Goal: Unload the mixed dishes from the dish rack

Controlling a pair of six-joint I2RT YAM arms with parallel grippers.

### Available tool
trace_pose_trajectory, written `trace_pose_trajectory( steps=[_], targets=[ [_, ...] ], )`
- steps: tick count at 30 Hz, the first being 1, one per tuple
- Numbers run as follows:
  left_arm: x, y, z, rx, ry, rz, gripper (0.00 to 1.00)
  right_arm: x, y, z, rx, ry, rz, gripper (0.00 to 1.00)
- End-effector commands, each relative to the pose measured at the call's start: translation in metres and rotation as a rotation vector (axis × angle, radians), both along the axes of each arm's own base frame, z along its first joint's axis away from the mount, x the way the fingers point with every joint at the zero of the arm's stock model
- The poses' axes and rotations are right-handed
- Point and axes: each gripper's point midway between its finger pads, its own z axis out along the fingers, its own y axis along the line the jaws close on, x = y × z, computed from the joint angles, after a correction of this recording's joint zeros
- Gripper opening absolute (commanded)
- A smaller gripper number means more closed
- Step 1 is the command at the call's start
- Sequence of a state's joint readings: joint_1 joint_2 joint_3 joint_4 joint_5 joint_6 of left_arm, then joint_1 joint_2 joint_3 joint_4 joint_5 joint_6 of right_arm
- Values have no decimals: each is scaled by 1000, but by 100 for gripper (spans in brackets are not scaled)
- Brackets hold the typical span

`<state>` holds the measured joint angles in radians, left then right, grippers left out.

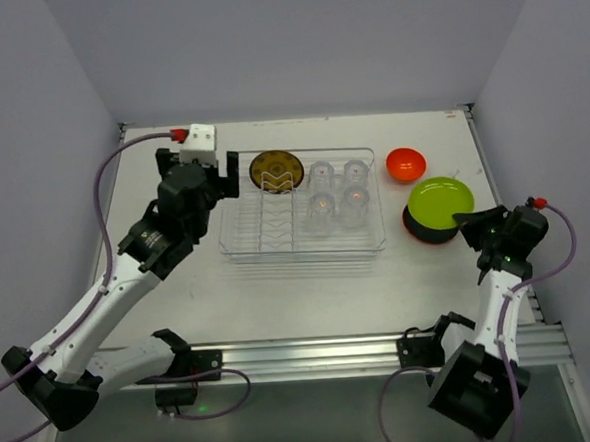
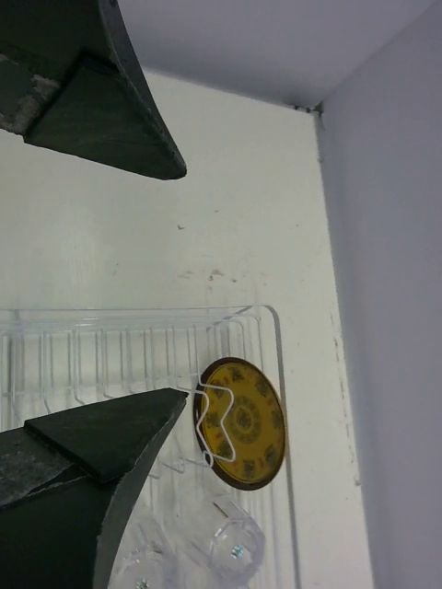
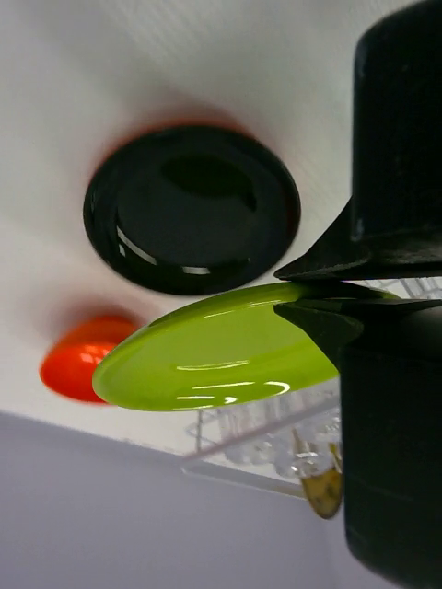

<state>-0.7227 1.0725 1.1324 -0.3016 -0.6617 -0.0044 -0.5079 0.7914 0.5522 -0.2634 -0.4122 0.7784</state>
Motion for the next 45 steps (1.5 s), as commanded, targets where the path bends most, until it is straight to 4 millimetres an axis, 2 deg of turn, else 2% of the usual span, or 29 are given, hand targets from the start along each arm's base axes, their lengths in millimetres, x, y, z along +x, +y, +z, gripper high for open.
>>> trace_pose_trajectory(
  steps=[1,5,7,8,10,11,12,13,16,19,20,22,23,24,26,27,30,33,36,38,45],
  targets=[
    [-8,2,-1,-349,79,12,100,5,-29,-27,86,-1,-104,0],
    [-28,3,-20,-476,165,41,100,13,-44,-52,97,46,-157,0],
    [-40,2,-15,-526,144,-9,100,16,-49,-58,83,53,-166,1],
    [-44,-5,-21,-543,152,-56,100,17,-49,-60,83,48,-162,2],
    [-54,-8,-14,-574,129,-112,100,17,-52,-71,97,74,-178,2],
    [-57,-14,-17,-581,139,-154,100,19,-52,-72,97,70,-177,3],
    [-60,-17,-17,-585,141,-177,100,21,-50,-78,121,80,-168,3],
    [-62,-20,-18,-585,148,-196,100,27,-49,-74,123,62,-150,3],
    [-63,-23,-33,-551,194,-206,100,36,-43,-82,130,111,-112,4],
    [-63,-18,-46,-532,222,-172,100,37,-43,-88,126,135,-121,11],
    [-63,-17,-47,-535,221,-168,100,38,-44,-87,121,135,-126,21],
    [-66,-16,-51,-541,221,-165,100,40,-43,-82,103,137,-119,34],
    [-66,-16,-52,-546,220,-164,100,41,-42,-76,90,129,-116,56],
    [-66,-16,-54,-546,224,-161,100,43,-37,-74,67,132,-92,72],
    [-65,-14,-60,-549,241,-135,100,41,-40,-67,16,158,-118,96],
    [-64,-15,-63,-549,250,-128,100,40,-38,-67,-12,173,-114,98],
    [-57,-21,-77,-544,313,-97,100,35,-42,-62,-61,189,-141,99],
    [-52,-26,-76,-575,339,-71,100,31,-41,-58,-95,206,-138,99],
    [-40,-44,-78,-623,375,-81,100,28,-35,-49,-150,201,-119,99],
    [-33,-53,-76,-649,387,-80,100,23,-37,-50,-168,212,-137,99],
    [-11,-74,-71,-703,416,-67,100,28,-30,-63,-191,293,-77,99]
  ],
)
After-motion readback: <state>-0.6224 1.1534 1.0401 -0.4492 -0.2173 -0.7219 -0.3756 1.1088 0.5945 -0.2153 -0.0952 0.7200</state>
